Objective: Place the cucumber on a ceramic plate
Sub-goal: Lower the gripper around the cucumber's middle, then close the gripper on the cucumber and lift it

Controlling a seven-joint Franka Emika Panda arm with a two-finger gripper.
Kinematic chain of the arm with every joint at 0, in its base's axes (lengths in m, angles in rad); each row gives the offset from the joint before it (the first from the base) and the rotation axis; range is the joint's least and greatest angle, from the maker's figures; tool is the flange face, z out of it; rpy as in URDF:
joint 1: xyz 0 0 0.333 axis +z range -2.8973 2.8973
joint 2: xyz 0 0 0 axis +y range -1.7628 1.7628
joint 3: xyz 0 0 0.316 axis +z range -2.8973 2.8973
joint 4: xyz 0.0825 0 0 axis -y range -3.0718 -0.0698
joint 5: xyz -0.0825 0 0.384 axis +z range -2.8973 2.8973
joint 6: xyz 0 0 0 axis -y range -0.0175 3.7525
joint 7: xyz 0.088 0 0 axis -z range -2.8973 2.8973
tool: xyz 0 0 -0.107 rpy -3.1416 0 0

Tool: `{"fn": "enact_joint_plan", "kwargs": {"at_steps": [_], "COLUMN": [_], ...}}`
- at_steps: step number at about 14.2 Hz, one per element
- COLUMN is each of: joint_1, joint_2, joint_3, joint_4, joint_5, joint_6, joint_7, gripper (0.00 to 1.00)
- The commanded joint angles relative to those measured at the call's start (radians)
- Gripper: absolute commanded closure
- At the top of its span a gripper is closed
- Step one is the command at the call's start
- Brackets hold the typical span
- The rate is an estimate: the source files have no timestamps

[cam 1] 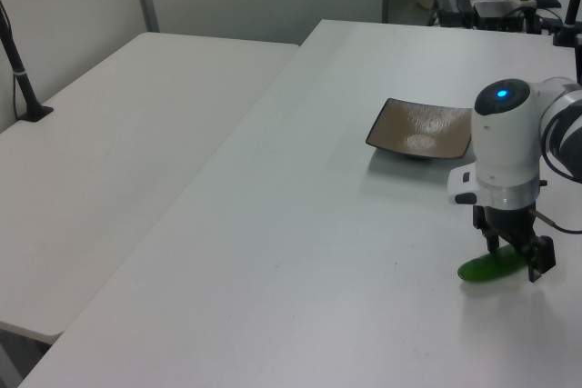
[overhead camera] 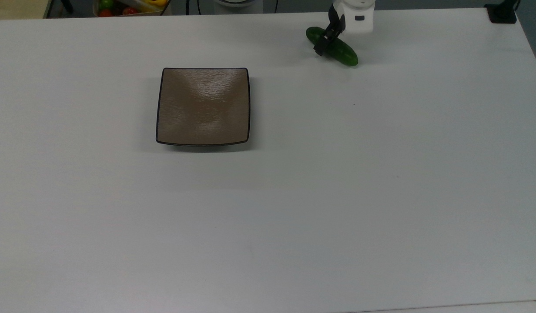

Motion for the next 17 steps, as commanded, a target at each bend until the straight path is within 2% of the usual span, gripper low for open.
{"fn": "enact_joint_plan", "kwargs": {"at_steps": [1,3,9,15,16,17], "joint_1": [0.009,0.009,0.008,-0.030,-0.044,-0.048], "joint_2": [0.009,0.007,0.000,-0.082,-0.085,-0.092], "joint_3": [0.000,0.000,0.000,-0.008,-0.016,-0.045], "joint_4": [0.001,0.001,0.003,0.050,0.059,0.073], "joint_5": [-0.027,-0.027,-0.027,-0.024,-0.022,-0.022], "joint_6": [0.021,0.019,0.018,-0.037,-0.042,-0.050], "joint_7": [0.035,0.040,0.040,0.115,0.115,0.115], "gripper": [0.51,0.61,0.61,0.61,0.61,0.61]}}
